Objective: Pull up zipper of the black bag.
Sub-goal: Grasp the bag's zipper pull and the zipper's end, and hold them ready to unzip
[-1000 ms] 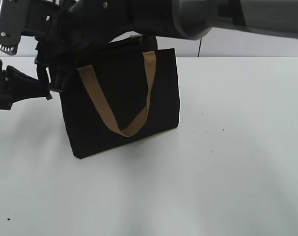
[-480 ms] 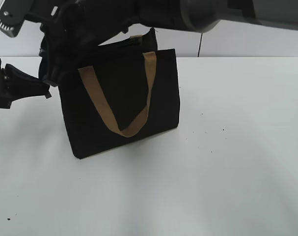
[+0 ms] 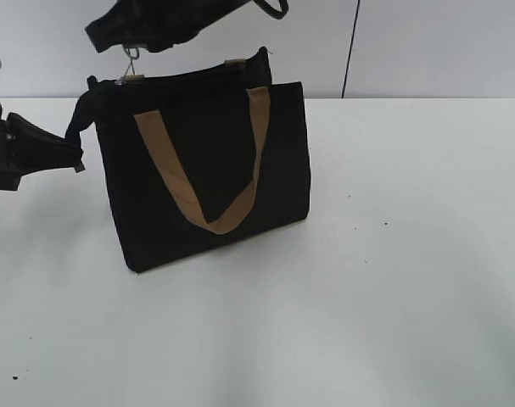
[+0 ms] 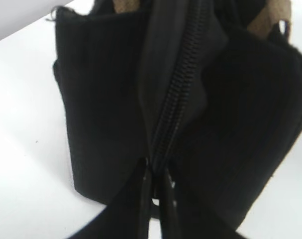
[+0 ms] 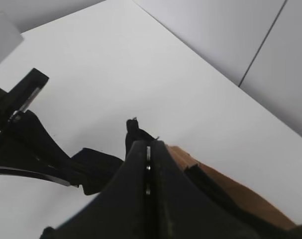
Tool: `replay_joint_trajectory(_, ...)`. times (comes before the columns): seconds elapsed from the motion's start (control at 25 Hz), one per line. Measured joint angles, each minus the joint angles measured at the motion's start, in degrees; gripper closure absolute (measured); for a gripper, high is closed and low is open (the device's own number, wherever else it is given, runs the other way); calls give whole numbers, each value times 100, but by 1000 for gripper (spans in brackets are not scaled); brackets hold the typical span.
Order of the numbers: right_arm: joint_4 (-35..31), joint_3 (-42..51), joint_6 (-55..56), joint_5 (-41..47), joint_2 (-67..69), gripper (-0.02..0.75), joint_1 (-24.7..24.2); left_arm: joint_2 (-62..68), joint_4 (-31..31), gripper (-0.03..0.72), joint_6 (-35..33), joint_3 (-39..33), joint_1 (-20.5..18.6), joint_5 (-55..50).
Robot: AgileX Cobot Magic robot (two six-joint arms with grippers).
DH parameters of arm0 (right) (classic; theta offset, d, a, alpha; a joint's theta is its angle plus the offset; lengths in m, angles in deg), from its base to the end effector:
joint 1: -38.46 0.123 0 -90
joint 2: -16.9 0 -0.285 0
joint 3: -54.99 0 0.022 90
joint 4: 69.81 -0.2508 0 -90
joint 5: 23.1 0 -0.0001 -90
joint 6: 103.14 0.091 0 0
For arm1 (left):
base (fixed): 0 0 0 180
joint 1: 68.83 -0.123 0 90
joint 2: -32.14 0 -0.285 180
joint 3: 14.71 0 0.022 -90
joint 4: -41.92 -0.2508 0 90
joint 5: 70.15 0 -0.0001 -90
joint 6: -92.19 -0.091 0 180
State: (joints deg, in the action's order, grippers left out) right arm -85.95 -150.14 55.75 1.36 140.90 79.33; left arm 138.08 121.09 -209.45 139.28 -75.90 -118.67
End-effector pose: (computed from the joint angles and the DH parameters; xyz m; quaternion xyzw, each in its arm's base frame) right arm 0.3612 0.3265 0.2937 -0.3759 0.7908 0.1908 0.4438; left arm 0.3216 -0.0277 0.1960 0.4193 0.7733 -0.2087 0.4274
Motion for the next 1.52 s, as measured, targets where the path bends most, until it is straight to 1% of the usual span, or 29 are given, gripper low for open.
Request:
replay_joint_trajectory(0.24, -25, 0, 355, 494, -71, 751, -238, 0, -100, 671, 27, 0, -127, 37)
replay_joint_trajectory(0.4, -76, 0, 378, 793, -141, 751, -548, 0, -116, 671, 150, 0, -334, 6)
replay_joint_trajectory(0.52, -64, 0, 380, 972, -149, 751, -808, 0, -252, 671, 295, 0, -479, -20)
replay_joint_trajectory(0.64, -45, 0, 385, 1059, -152, 751, -1001, 0, -318, 671, 314, 0, -514, -33)
replay_joint_trajectory(0.8, 225, 0, 379, 1185, -159, 751, -1223, 0, -323, 671, 318, 0, -514, -38)
replay_joint_trajectory(0.92, 597, 0, 384, 1382, -159, 751, -1377, 0, -335, 671, 318, 0, -520, -38)
replay_joint_trajectory(1.08, 856, 0, 529, 1483, -159, 751, -1435, 0, -334, 671, 318, 0, -524, -75)
replay_joint_trajectory(1.32, 869, 0, 598, 1488, -159, 745, -1435, 0, -334, 671, 318, 0, -524, -75)
replay_joint_trajectory(1.36, 870, 0, 598, 1488, -172, 723, -1435, 0, -334, 671, 318, 0, -524, -75)
replay_joint_trajectory(1.4, 876, 0, 598, 1495, -193, 682, -1441, 0, -339, 671, 318, 0, -532, -68)
replay_joint_trajectory(1.44, 870, 0, 584, 1495, -231, 604, -1454, 0, -339, 664, 318, 0, -531, -68)
replay_joint_trajectory(1.48, 837, 0, 572, 1495, -283, 498, -1468, 0, -339, 651, 318, 0, -534, -63)
replay_joint_trajectory(1.52, 782, 0, 565, 1479, -336, 383, -1481, 0, -334, 621, 333, 0, -534, -76)
